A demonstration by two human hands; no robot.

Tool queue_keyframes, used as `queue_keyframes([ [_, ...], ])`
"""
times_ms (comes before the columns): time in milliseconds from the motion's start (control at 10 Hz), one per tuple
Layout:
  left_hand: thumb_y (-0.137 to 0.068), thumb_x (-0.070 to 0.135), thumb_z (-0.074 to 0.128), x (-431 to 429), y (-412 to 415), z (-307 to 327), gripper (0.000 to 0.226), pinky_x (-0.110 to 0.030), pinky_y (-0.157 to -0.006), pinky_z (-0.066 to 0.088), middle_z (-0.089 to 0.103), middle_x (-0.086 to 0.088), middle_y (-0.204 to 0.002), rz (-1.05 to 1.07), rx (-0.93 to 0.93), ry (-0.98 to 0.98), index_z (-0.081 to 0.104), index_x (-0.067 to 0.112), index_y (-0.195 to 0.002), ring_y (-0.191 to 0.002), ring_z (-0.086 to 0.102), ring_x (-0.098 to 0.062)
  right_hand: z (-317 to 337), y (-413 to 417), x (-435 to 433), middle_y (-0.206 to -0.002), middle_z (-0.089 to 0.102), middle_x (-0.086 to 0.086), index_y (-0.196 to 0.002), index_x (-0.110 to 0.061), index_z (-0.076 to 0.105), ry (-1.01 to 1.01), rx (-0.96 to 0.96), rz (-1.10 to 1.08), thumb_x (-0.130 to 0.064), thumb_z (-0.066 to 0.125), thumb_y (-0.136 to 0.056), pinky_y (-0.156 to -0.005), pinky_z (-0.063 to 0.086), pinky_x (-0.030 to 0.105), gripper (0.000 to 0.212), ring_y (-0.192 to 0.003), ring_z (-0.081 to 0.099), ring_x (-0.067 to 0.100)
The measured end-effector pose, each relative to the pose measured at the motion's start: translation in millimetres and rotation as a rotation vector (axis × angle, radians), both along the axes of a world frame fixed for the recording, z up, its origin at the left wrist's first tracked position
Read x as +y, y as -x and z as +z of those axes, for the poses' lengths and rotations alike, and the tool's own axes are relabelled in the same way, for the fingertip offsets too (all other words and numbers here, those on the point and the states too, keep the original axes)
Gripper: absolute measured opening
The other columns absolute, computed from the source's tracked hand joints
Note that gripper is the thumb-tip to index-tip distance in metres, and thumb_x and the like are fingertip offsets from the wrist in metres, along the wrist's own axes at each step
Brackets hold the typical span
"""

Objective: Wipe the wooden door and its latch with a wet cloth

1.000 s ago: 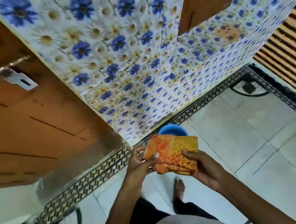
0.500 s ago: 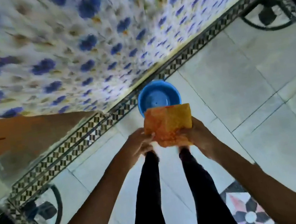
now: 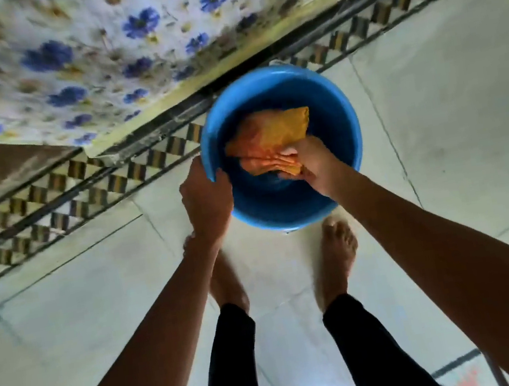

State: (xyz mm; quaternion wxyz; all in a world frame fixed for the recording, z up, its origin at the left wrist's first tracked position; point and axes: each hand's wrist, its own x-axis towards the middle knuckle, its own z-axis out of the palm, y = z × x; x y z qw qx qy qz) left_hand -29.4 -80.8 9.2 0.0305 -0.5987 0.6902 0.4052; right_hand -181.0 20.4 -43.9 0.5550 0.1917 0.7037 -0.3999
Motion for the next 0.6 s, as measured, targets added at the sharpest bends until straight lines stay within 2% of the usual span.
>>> queue_keyframes([
  [100, -0.092, 0.014, 0.061, 1, -4, -7, 0.02, -0.037, -0.08, 0.044, 0.072, -0.016, -0.097, -0.028, 0.01, 0.111, 0.066, 0.005, -0.108, -0.095, 0.064, -0.039, -44, 6, -7, -0.097, 0.069, 0.016, -0.115, -0.002, 0.061, -0.125, 0.143, 0.101, -0.006, 0.063, -0.084, -0.06, 0.056, 0.032, 0.032, -0.083, 0.067, 0.03],
  [200, -0.092, 0.018, 0.062, -2, -4, -3, 0.015, -0.033, -0.077, 0.046, 0.072, -0.01, -0.088, 0.017, -0.002, 0.089, 0.068, 0.009, -0.102, -0.088, 0.064, -0.032, -65, 10, -13, -0.094, 0.059, 0.01, -0.116, 0.0, 0.058, -0.212, 0.178, 0.156, -0.004, 0.058, -0.089, -0.055, 0.05, 0.017, 0.028, -0.092, 0.056, 0.023],
  [300, -0.093, 0.018, 0.062, 0, -6, 7, 0.012, -0.025, -0.069, 0.039, 0.065, 0.0, -0.078, 0.027, 0.027, 0.083, 0.068, 0.009, -0.099, -0.078, 0.062, -0.022, -62, 7, -10, -0.109, 0.059, 0.011, -0.128, 0.0, 0.055, -0.318, 0.193, 0.263, -0.018, 0.056, -0.094, -0.072, 0.046, 0.026, 0.038, -0.1, 0.058, 0.022],
  [400, -0.094, 0.019, 0.062, 0, -5, 15, 0.017, -0.025, -0.073, 0.042, 0.069, -0.001, -0.087, 0.025, 0.031, -0.021, 0.066, 0.009, -0.107, -0.085, 0.065, -0.023, -28, 3, -9, -0.126, 0.063, 0.015, -0.126, 0.0, 0.057, -0.369, 0.246, 0.289, -0.02, 0.059, -0.091, -0.08, 0.047, 0.032, 0.041, -0.114, 0.062, 0.03],
  [500, -0.089, 0.028, 0.066, -4, 1, 39, 0.049, -0.038, -0.092, 0.053, 0.068, -0.01, -0.113, 0.087, 0.083, -0.191, 0.055, 0.011, -0.134, -0.104, 0.065, -0.027, 36, 3, -10, -0.113, 0.068, 0.016, -0.117, -0.003, 0.061, -0.322, 0.347, 0.333, -0.015, 0.06, -0.085, -0.083, 0.052, 0.036, 0.034, -0.103, 0.066, 0.03],
  [600, -0.091, 0.03, 0.07, -3, 0, 83, 0.064, -0.045, -0.104, 0.046, 0.051, -0.015, -0.133, 0.105, 0.021, -0.116, 0.045, 0.009, -0.145, -0.124, 0.052, -0.029, 112, -1, -3, -0.091, 0.069, 0.01, -0.114, -0.009, 0.06, -0.148, 0.306, 0.169, -0.012, 0.059, -0.085, -0.09, 0.055, 0.045, 0.029, -0.089, 0.066, 0.028],
])
